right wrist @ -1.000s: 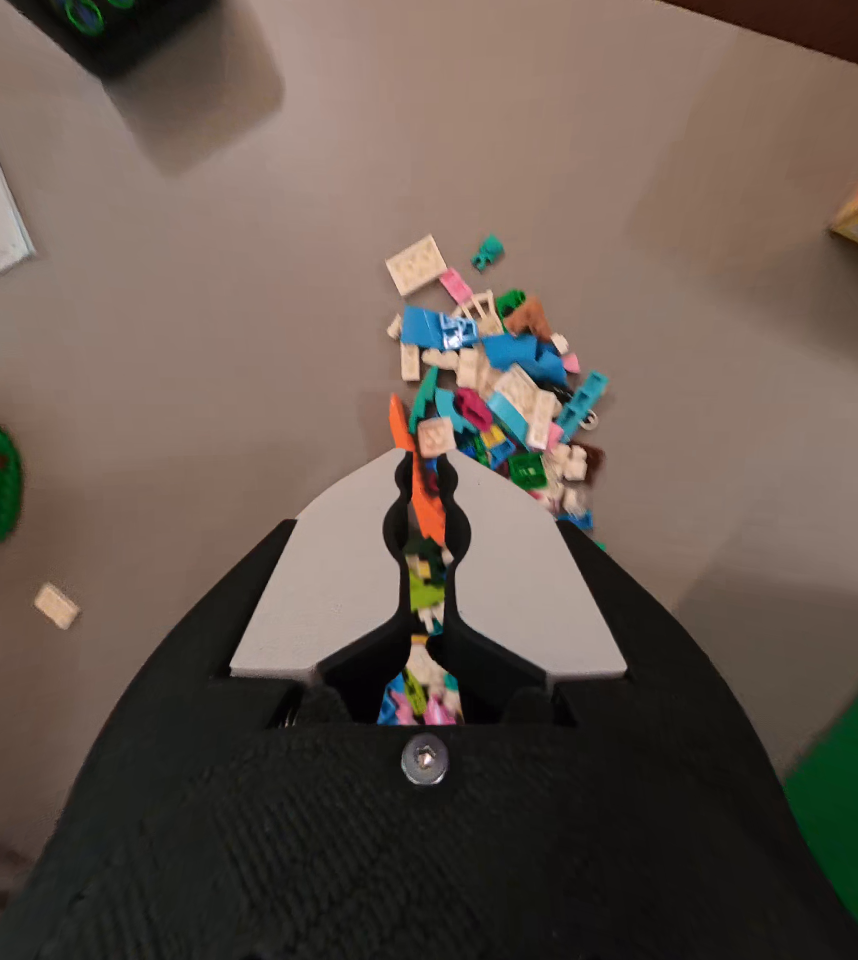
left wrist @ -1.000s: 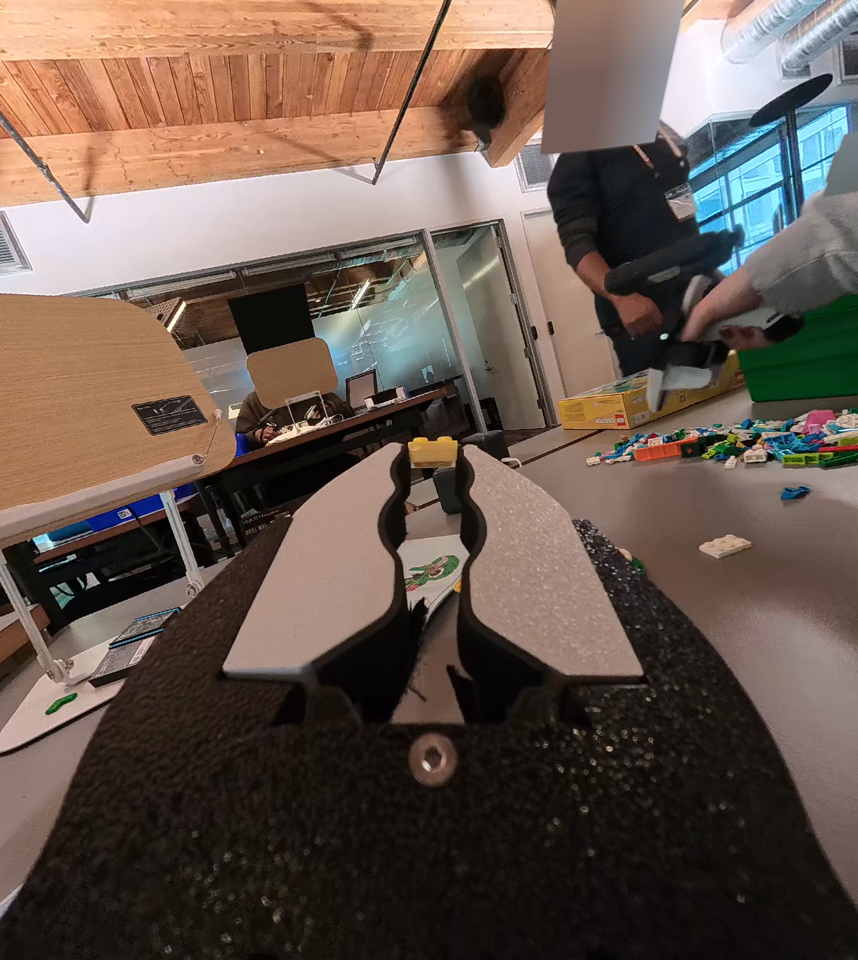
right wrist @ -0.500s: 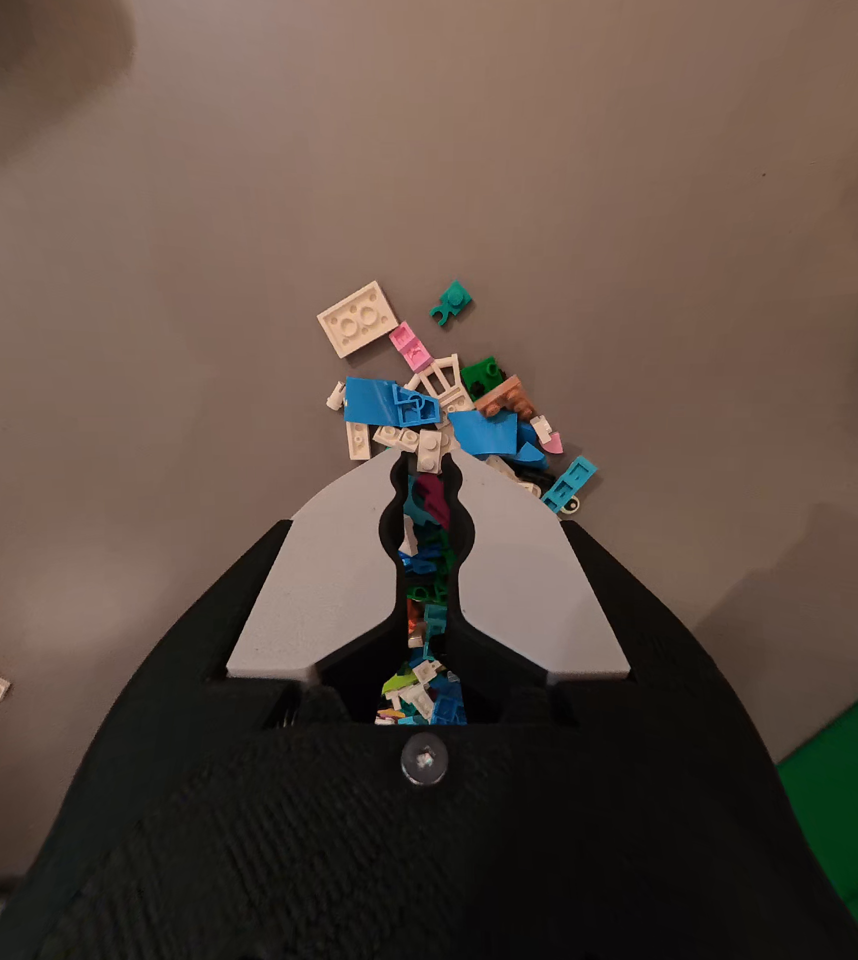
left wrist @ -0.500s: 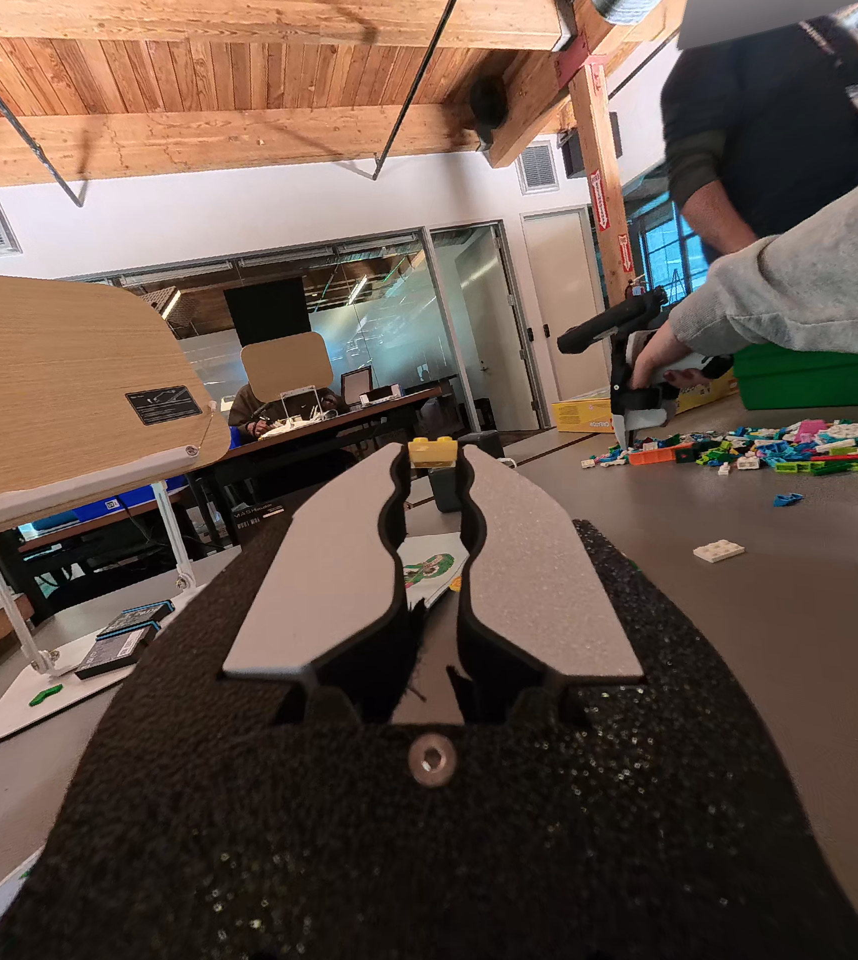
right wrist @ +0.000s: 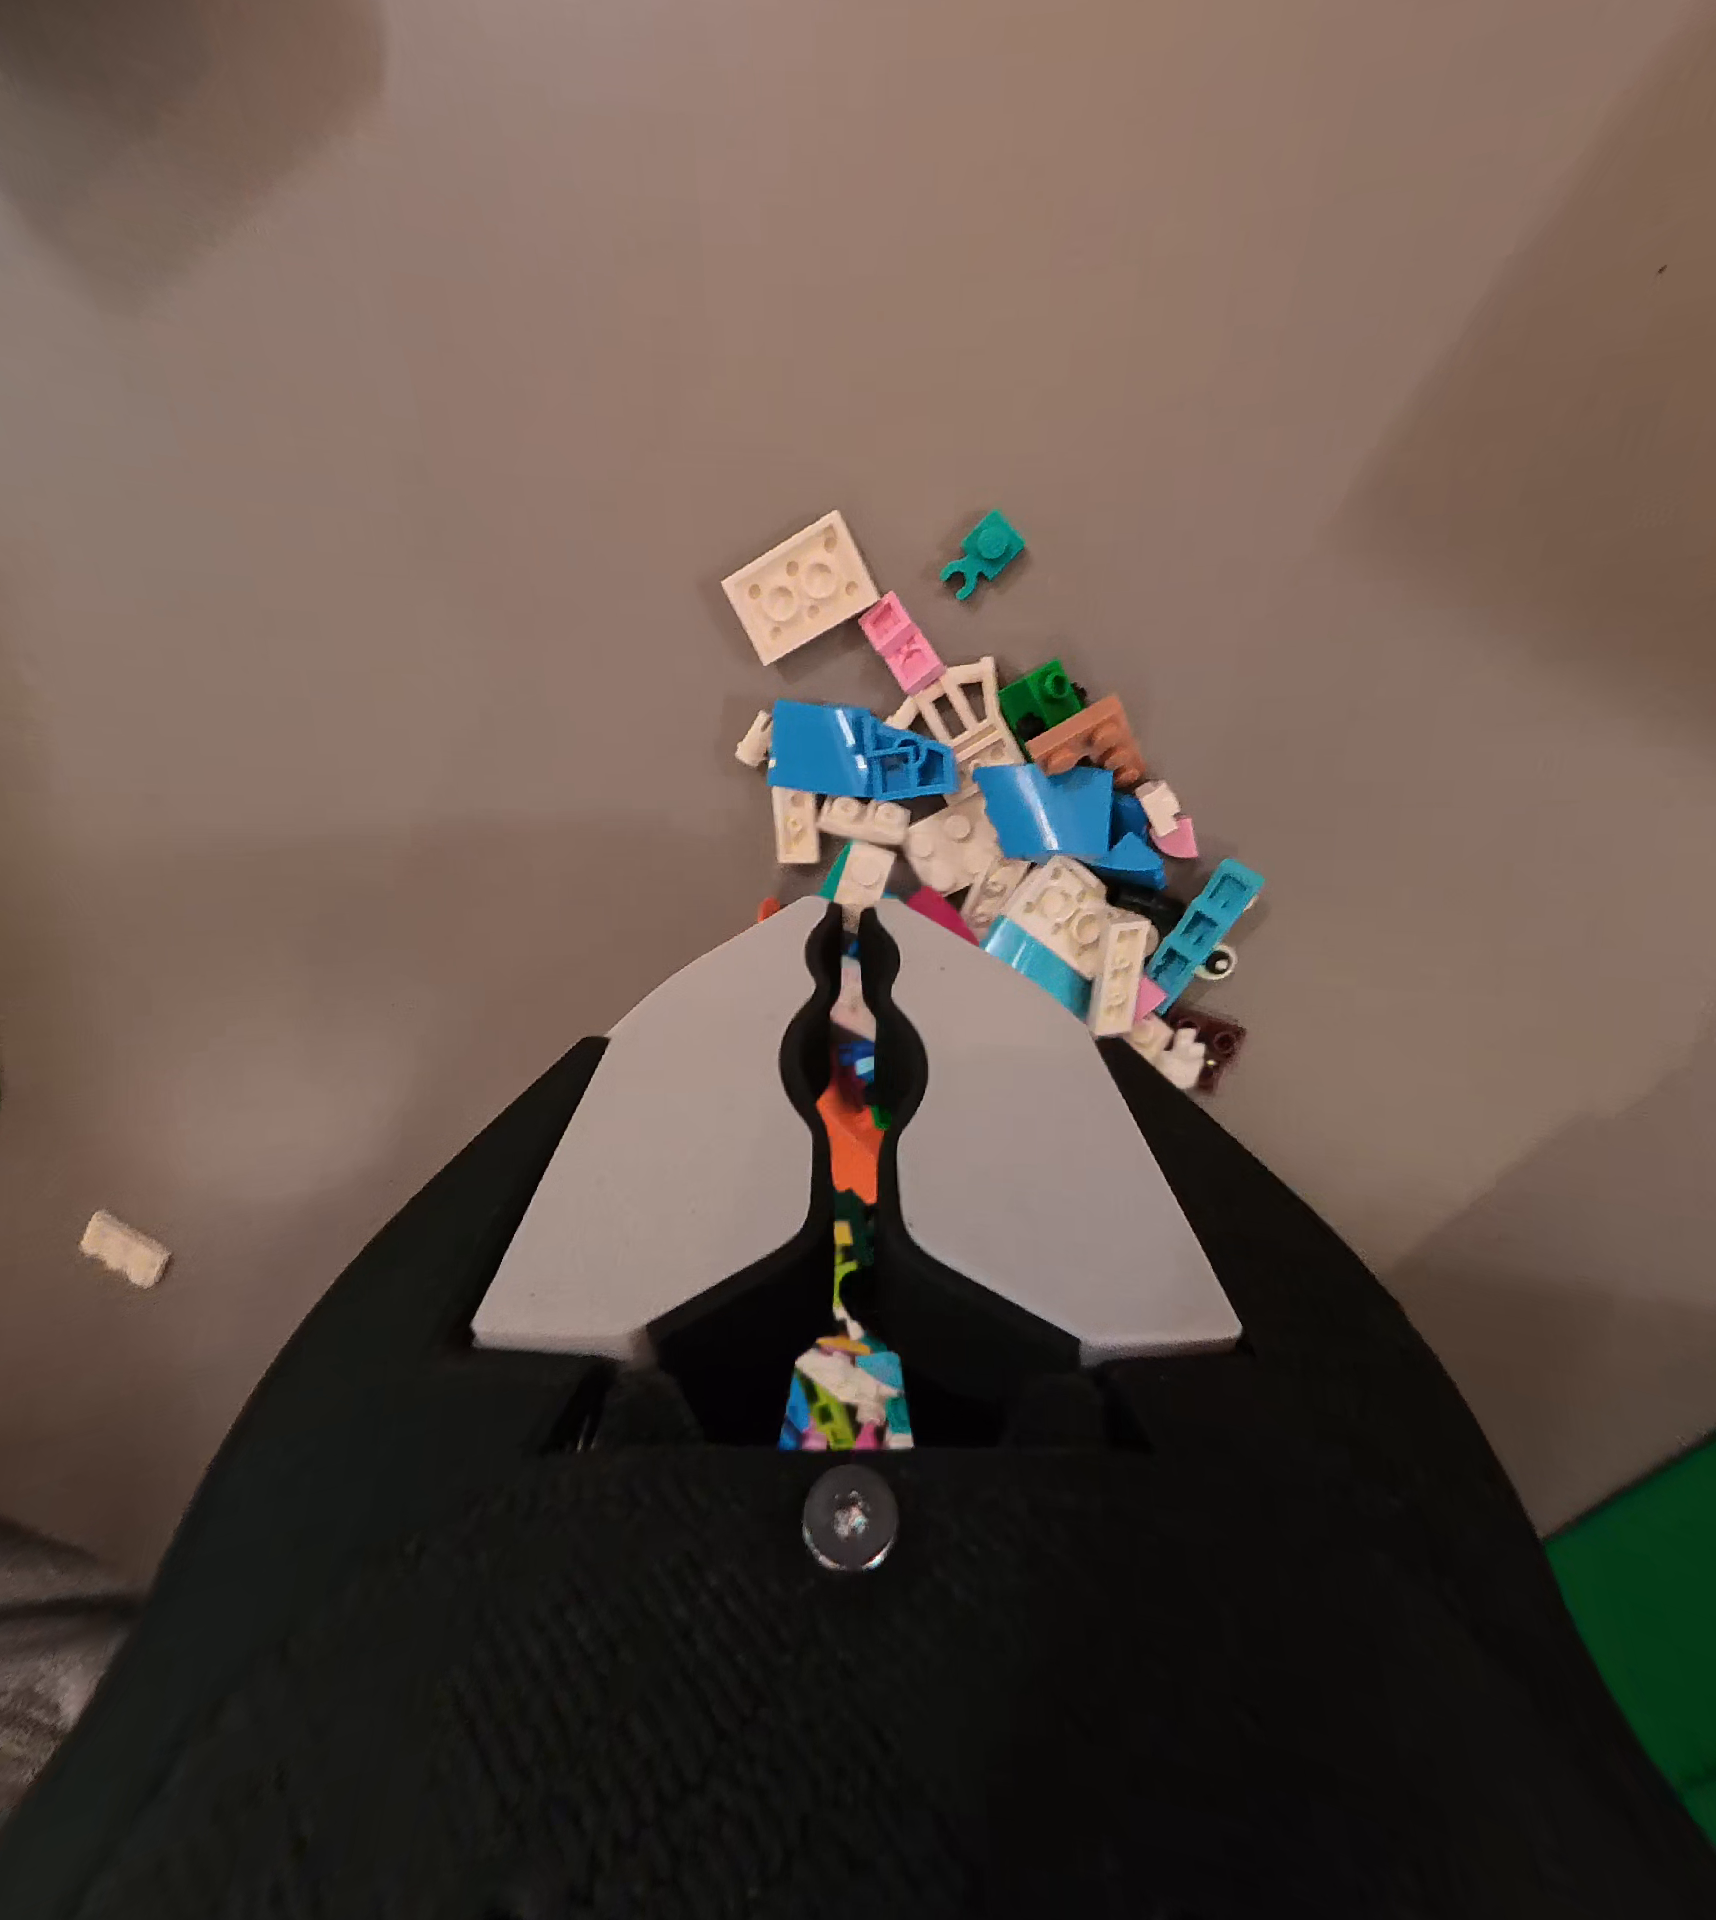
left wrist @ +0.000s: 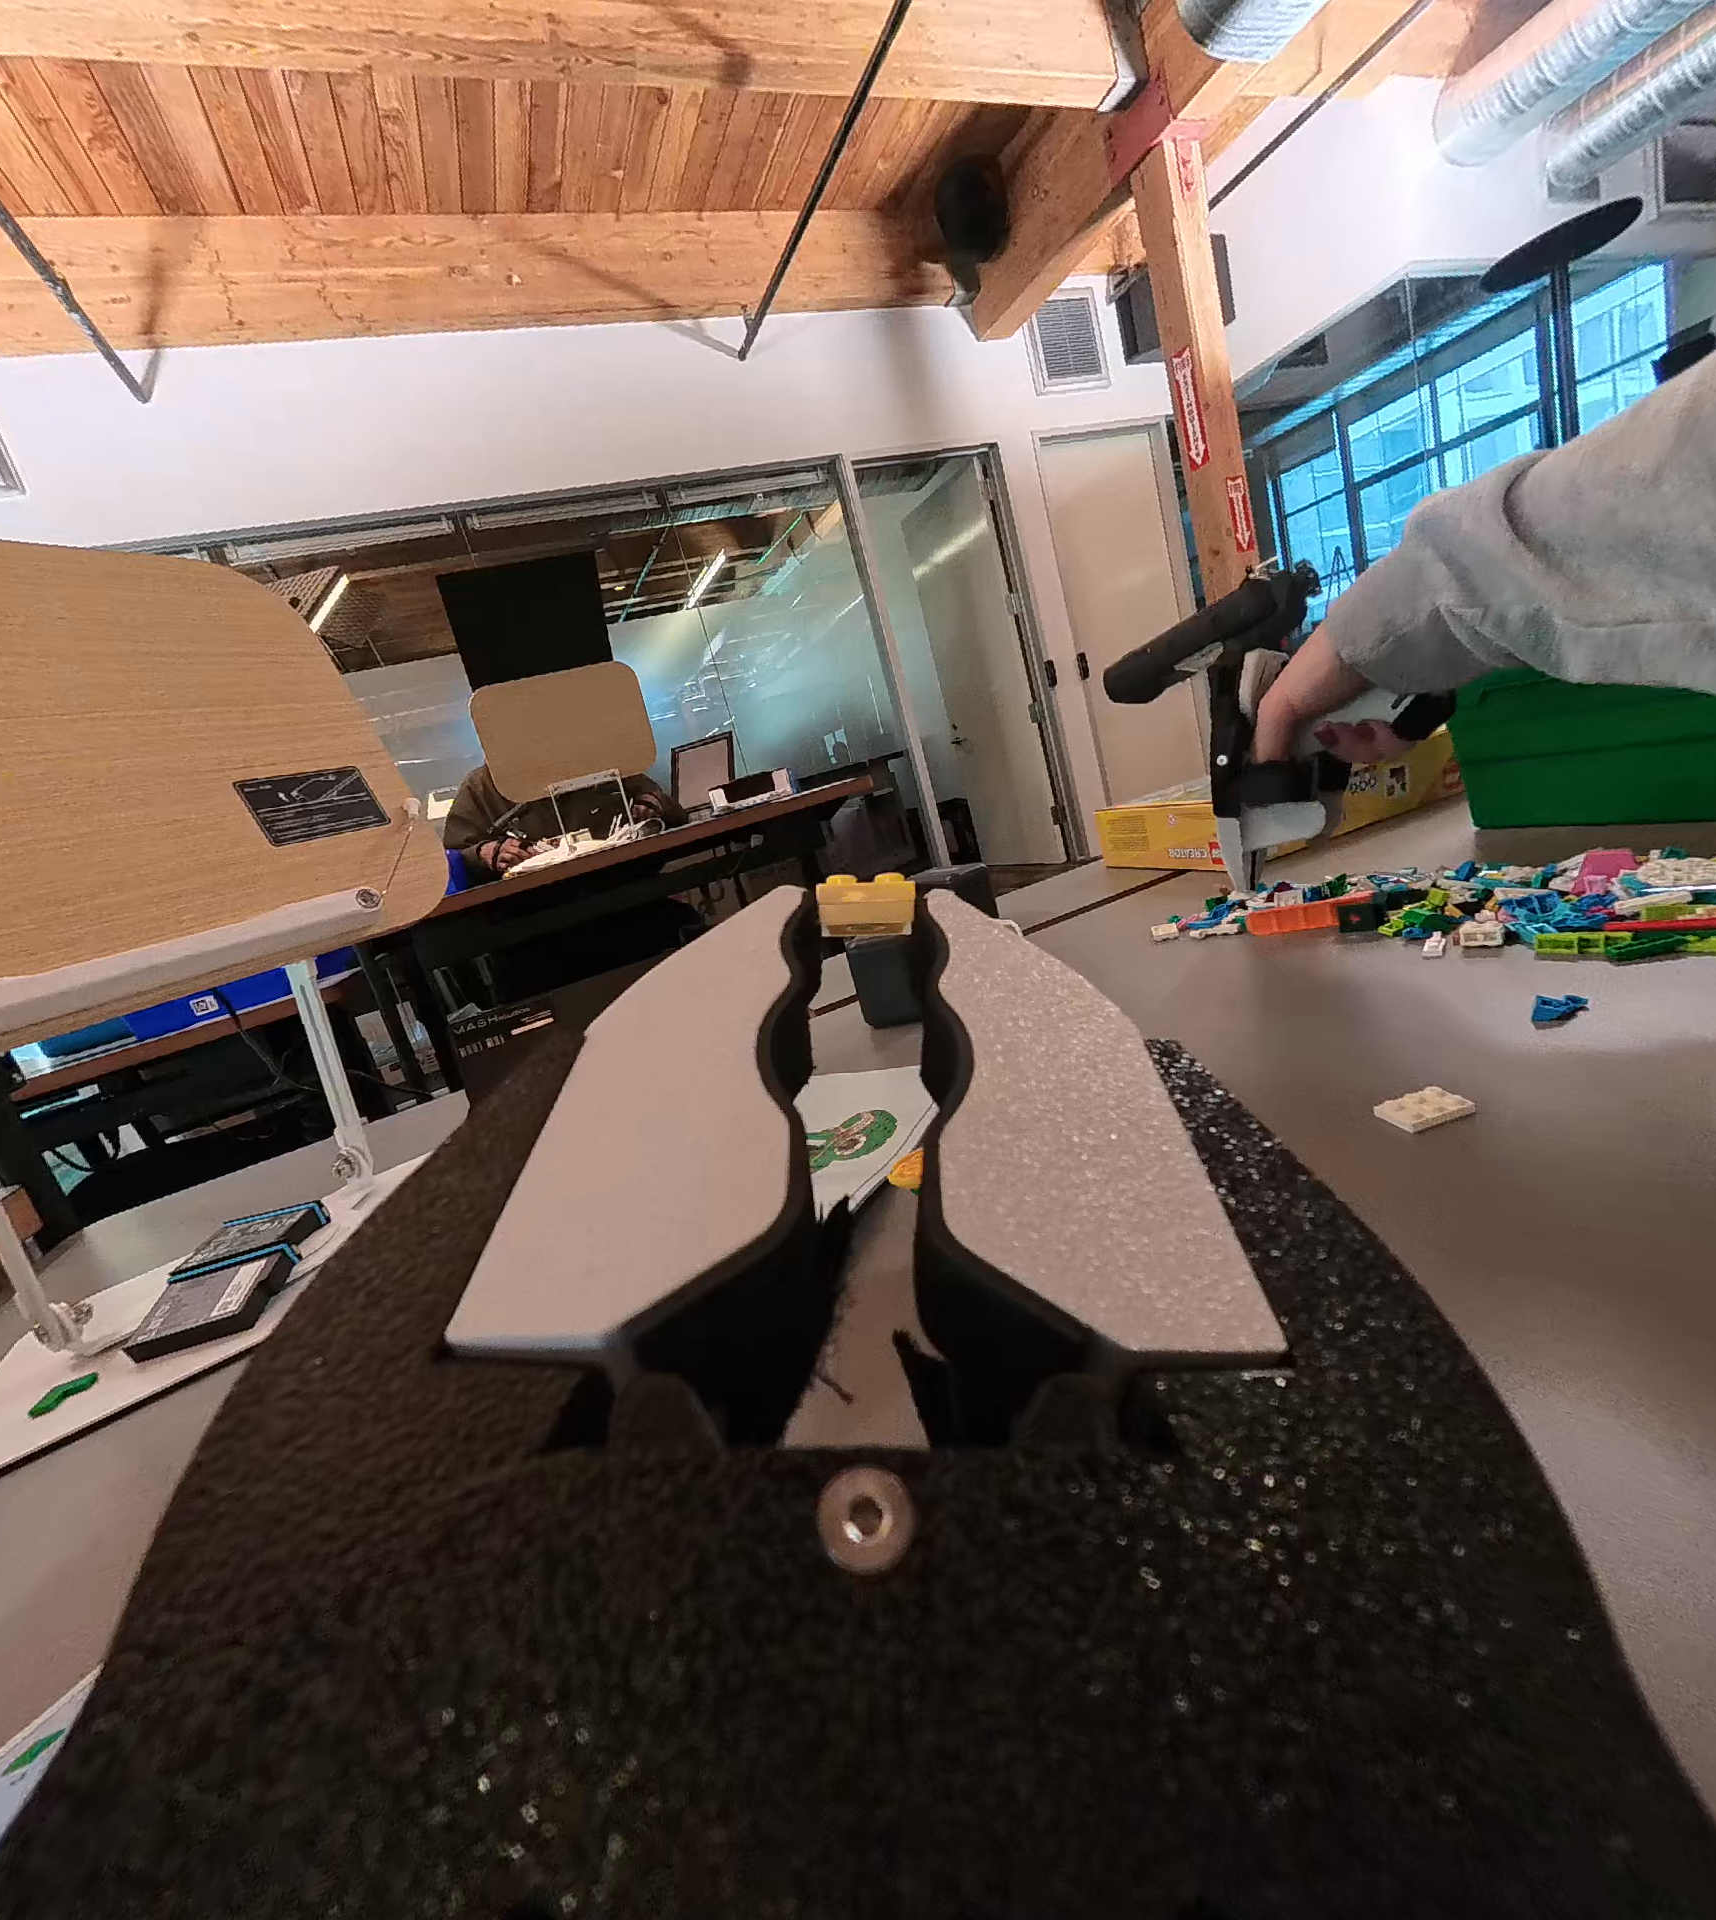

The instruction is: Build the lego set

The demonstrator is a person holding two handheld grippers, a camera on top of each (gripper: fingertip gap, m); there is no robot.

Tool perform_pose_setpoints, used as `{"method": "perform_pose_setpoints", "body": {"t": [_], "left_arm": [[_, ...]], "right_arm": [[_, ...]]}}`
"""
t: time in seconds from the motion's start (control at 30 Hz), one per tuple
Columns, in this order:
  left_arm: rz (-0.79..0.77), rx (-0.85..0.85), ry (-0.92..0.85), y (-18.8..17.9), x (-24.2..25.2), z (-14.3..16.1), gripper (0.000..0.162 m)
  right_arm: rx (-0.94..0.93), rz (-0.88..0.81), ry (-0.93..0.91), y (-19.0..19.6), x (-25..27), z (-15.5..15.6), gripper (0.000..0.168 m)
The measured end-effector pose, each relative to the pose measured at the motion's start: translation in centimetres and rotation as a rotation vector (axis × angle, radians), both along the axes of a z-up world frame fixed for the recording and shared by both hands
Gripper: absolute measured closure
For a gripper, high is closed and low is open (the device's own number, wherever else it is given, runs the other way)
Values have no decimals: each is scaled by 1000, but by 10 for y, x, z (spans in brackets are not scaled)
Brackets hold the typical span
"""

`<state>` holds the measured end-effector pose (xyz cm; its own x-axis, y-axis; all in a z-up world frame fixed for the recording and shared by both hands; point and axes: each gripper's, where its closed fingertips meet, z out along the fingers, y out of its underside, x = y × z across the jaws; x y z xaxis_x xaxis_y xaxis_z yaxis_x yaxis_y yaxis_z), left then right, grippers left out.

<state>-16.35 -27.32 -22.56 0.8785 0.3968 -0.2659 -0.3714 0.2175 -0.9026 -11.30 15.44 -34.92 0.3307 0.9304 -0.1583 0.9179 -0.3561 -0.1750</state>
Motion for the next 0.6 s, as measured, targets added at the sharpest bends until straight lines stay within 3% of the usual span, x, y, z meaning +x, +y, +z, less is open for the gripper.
{"method": "perform_pose_setpoints", "body": {"t": [0.33, 0.47, 0.6], "left_arm": [[-1, 15, -6, -2, 0, 2, 146], [3, 36, -14, -5, -1, 4, 146], [-15, 32, 8, -5, 7, 5, 146]], "right_arm": [[-81, 201, 132, -60, -17, 26, 167], [-97, 310, 165, -108, -17, 28, 166], [-96, 512, 172, -181, -5, 26, 166]]}}
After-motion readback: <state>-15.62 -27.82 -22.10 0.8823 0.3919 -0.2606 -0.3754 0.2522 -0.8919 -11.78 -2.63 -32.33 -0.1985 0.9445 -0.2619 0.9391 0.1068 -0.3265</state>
